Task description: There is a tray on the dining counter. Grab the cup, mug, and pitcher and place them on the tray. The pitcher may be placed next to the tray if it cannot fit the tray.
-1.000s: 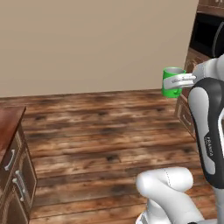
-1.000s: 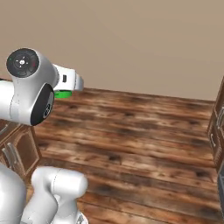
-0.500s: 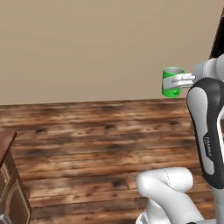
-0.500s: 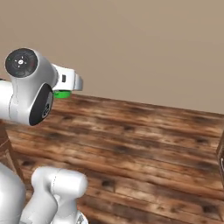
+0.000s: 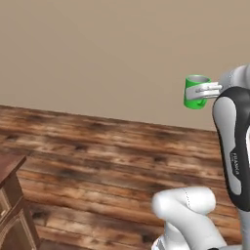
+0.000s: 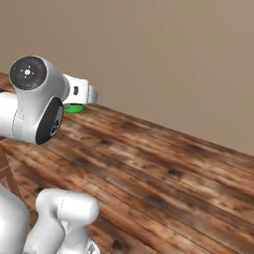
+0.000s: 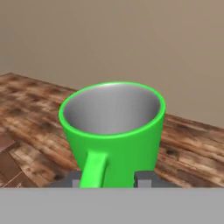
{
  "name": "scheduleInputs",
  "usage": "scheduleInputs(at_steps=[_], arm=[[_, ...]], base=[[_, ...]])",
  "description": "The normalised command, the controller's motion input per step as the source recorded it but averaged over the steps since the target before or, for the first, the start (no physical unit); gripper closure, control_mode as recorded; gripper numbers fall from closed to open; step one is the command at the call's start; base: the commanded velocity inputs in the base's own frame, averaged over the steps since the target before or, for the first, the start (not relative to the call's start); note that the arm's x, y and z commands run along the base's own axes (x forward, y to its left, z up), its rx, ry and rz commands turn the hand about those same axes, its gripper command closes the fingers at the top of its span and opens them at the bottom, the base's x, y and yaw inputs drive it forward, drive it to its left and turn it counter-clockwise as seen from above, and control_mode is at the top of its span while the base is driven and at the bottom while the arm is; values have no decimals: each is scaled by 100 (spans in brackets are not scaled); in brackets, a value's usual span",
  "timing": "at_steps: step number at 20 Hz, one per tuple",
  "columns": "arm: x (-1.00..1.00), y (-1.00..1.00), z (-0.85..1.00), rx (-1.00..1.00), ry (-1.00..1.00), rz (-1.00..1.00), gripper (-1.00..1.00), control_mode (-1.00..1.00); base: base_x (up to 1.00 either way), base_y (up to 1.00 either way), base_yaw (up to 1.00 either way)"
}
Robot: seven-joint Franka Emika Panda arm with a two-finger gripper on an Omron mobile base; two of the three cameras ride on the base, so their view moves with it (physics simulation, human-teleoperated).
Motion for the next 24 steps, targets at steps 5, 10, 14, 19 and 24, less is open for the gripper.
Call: scheduleInputs(at_steps=[5,10,14,19,24], arm=[[0,0,0,0,0,0,100,100],[0,0,0,0,0,0,100,100],[0,0,0,0,0,0,100,100],[0,0,0,0,0,0,100,100],[0,0,0,0,0,0,100,100]], base=[[100,-30,55],[100,-12,45],[100,-24,42],[100,-36,44],[99,-38,44]])
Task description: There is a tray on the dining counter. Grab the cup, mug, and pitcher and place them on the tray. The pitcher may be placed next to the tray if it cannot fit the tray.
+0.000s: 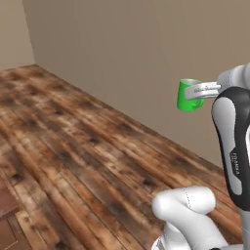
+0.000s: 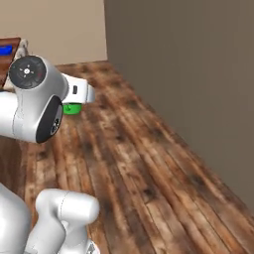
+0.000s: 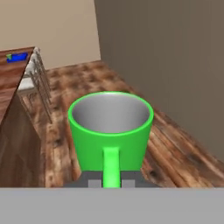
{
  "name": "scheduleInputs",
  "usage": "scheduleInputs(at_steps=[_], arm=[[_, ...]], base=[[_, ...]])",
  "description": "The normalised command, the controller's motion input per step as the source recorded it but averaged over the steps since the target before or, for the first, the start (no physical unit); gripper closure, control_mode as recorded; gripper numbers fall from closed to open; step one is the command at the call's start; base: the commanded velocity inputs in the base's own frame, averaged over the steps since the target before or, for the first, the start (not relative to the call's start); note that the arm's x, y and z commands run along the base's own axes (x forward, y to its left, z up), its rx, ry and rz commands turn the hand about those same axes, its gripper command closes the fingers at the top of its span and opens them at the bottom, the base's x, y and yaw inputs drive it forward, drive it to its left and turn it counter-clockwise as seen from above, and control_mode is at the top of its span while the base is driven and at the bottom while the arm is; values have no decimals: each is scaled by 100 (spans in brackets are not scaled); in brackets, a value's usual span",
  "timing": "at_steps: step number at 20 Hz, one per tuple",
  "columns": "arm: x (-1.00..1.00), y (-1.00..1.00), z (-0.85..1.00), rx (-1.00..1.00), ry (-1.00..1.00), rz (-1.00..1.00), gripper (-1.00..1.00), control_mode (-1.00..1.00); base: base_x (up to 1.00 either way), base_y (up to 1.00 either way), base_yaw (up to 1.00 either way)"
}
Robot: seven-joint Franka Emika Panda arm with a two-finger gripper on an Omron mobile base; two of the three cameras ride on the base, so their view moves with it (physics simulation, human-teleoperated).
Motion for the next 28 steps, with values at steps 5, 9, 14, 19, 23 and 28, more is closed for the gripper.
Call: scheduleInputs(at_steps=[5,9,14,19,23,28], arm=[[0,0,0,0,0,0,100,100],[0,0,0,0,0,0,100,100],[0,0,0,0,0,0,100,100],[0,0,0,0,0,0,100,100],[0,0,0,0,0,0,100,100],[0,0,0,0,0,0,100,100]], base=[[100,-41,45],[100,-59,47],[99,-62,45],[100,-52,43],[100,-46,41],[99,-32,29]])
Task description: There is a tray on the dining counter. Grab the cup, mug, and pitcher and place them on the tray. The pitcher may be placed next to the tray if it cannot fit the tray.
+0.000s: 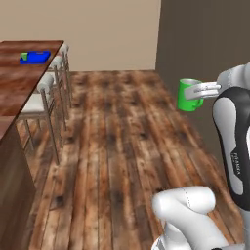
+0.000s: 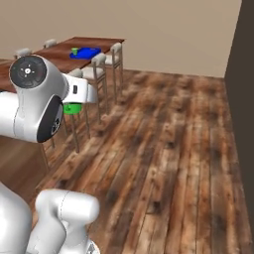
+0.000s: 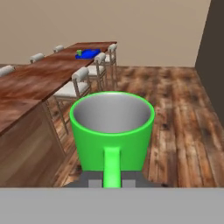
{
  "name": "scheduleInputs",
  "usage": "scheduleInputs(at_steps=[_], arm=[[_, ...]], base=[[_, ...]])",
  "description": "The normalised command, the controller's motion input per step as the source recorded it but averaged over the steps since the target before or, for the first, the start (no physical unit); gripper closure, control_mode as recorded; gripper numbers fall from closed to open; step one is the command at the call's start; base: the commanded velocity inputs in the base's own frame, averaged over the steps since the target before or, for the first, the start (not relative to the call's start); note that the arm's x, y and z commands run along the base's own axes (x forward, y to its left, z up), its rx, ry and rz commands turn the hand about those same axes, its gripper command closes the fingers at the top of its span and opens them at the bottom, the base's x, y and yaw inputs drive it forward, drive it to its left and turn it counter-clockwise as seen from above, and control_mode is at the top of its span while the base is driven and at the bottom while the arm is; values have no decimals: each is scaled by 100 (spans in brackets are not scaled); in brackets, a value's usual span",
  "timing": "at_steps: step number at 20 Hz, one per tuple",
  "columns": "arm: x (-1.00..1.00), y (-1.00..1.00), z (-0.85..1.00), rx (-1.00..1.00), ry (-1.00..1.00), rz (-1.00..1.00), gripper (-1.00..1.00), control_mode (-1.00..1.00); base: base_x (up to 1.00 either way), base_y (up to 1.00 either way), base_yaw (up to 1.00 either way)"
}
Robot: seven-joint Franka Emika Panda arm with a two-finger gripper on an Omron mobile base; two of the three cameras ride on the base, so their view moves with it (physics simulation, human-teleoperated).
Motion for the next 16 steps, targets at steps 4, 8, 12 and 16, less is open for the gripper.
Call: scheduleInputs(at_steps=[4,8,12,16], arm=[[0,0,0,0,0,0,100,100],[0,0,0,0,0,0,100,100],[0,0,0,0,0,0,100,100],[0,0,0,0,0,0,100,100]], base=[[98,-34,25],[80,-47,21],[80,-40,20],[70,-32,20]])
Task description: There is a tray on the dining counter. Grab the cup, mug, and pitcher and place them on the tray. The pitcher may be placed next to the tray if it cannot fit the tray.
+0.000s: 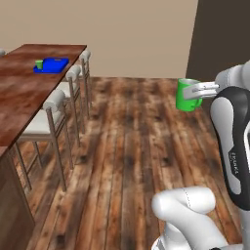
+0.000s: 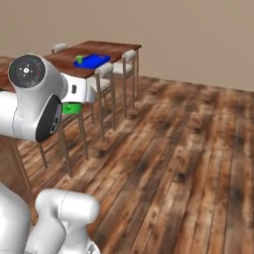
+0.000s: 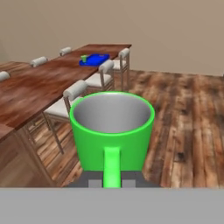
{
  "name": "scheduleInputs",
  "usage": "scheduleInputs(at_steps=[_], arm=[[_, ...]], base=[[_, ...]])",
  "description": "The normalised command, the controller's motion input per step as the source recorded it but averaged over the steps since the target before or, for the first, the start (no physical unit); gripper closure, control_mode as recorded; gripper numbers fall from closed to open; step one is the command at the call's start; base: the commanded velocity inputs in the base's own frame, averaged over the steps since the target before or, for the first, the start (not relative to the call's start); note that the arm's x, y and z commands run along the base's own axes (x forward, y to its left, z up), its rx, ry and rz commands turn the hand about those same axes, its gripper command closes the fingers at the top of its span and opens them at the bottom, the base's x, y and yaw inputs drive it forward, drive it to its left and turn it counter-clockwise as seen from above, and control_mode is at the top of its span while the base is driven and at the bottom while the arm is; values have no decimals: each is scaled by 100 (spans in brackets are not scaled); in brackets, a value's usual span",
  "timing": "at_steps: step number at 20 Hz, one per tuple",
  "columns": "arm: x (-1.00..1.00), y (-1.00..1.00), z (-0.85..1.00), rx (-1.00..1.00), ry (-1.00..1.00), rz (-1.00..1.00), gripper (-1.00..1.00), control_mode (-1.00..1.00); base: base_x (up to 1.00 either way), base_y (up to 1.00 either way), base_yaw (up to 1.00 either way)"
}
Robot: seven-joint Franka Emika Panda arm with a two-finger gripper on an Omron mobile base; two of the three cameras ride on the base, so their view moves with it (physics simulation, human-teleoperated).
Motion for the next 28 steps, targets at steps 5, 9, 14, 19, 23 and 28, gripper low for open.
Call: scheduleInputs(at_steps=[5,9,14,19,23,28], arm=[[0,0,0,0,0,0,100,100],[0,0,0,0,0,0,100,100],[0,0,0,0,0,0,100,100],[0,0,0,0,0,0,100,100],[0,0,0,0,0,0,100,100],[0,0,0,0,0,0,100,100]], base=[[69,-31,19],[62,-28,19],[43,-16,19],[30,-6,19],[54,-21,21],[94,-46,24]])
